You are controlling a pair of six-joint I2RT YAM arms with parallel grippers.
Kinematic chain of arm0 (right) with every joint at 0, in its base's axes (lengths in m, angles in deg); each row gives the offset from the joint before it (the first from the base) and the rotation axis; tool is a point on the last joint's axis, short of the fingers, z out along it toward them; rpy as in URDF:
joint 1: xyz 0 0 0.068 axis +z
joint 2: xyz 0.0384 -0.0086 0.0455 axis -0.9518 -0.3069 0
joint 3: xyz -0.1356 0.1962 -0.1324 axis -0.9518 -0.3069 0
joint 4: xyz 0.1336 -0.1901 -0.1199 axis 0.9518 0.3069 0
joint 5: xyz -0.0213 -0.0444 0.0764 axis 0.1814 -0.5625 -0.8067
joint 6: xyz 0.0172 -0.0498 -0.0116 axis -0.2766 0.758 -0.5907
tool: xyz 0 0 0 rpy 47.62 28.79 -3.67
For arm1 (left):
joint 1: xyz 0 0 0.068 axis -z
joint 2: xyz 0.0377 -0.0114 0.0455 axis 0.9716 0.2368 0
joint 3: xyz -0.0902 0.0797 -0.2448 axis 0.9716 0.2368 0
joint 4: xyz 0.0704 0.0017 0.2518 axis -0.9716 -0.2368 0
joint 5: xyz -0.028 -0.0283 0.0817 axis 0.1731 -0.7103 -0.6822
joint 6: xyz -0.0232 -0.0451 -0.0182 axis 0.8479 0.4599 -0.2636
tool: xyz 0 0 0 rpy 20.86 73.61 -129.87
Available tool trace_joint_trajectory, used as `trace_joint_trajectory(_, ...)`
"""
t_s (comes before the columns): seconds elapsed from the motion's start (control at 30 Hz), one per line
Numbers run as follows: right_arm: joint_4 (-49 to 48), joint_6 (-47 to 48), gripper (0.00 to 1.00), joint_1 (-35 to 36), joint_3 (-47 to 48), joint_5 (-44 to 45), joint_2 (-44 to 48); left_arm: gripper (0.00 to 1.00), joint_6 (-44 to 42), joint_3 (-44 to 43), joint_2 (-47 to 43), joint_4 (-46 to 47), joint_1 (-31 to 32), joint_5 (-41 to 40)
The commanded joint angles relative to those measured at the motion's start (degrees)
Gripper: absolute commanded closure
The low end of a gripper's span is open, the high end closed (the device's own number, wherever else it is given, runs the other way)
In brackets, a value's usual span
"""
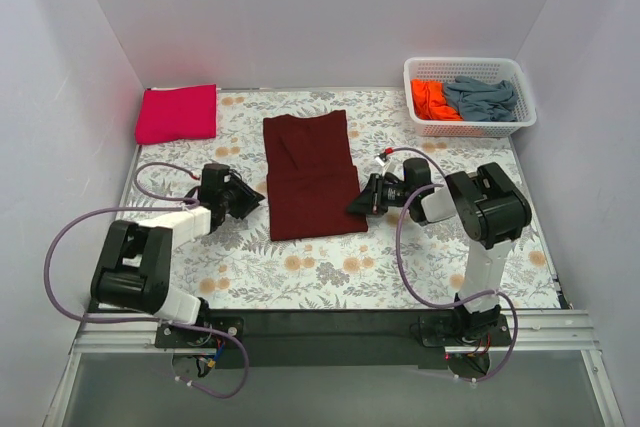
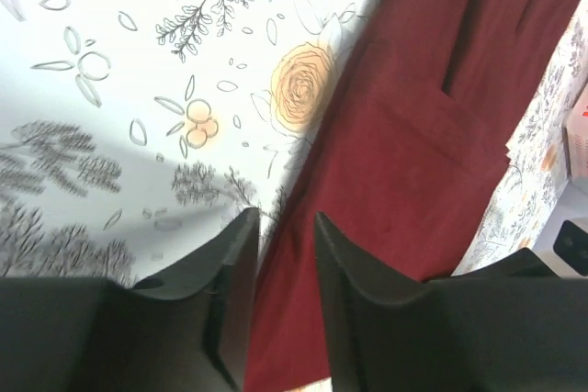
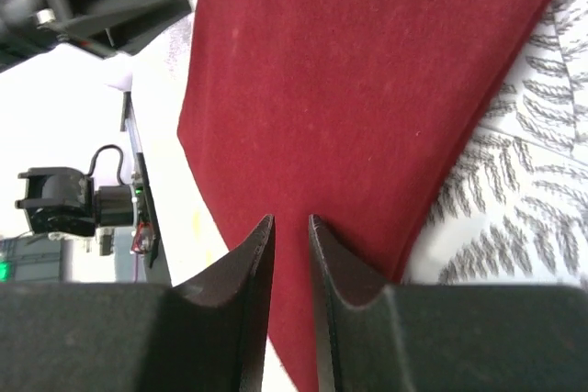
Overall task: Fold and stack the t-shirts
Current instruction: Fold the tshirt
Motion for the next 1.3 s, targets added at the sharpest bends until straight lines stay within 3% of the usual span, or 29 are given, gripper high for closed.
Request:
trace_joint_trajectory(0.0, 10.59, 7.11, 0.72, -0.41, 0.33, 2.91, 7.54, 0.69, -2.74, -2.33, -7.52, -8.55, -0.21, -4.21)
trace_joint_trajectory(0.13, 21.04, 13.18, 0.71, 0.02, 1.30, 6.51, 14.58, 0.61, -5.55, -4.71, -12.79, -17.72, 0.66, -8.35)
trace_joint_trajectory(0.27, 37.39, 21.10, 0.66, 2.13, 4.10, 20.09, 21.35, 0.49, -7.75, -6.20, -16.93, -25.63, 6.62, -12.04)
trace_joint_trajectory(0.43, 55.75, 25.33, 0.58, 5.03, 6.74, 34.19, 26.98, 0.31, -7.14, -7.18, -16.32, -34.69, 14.89, -16.18)
trace_joint_trajectory(0.57, 62.10, 26.03, 0.49, 9.24, 7.62, 44.89, 30.41, 0.19, -5.82, -6.91, -13.25, -36.54, 19.81, -17.15)
trace_joint_trajectory(0.8, 67.03, 25.51, 0.39, 12.59, 8.50, 50.27, 31.47, 0.17, -5.73, -9.98, -7.62, -36.89, 22.37, -18.38)
trace_joint_trajectory(1.27, 67.74, 25.86, 0.37, 13.82, 9.82, 51.08, 29.98, 0.20, -6.17, -14.82, 2.22, -38.47, 24.83, -19.96)
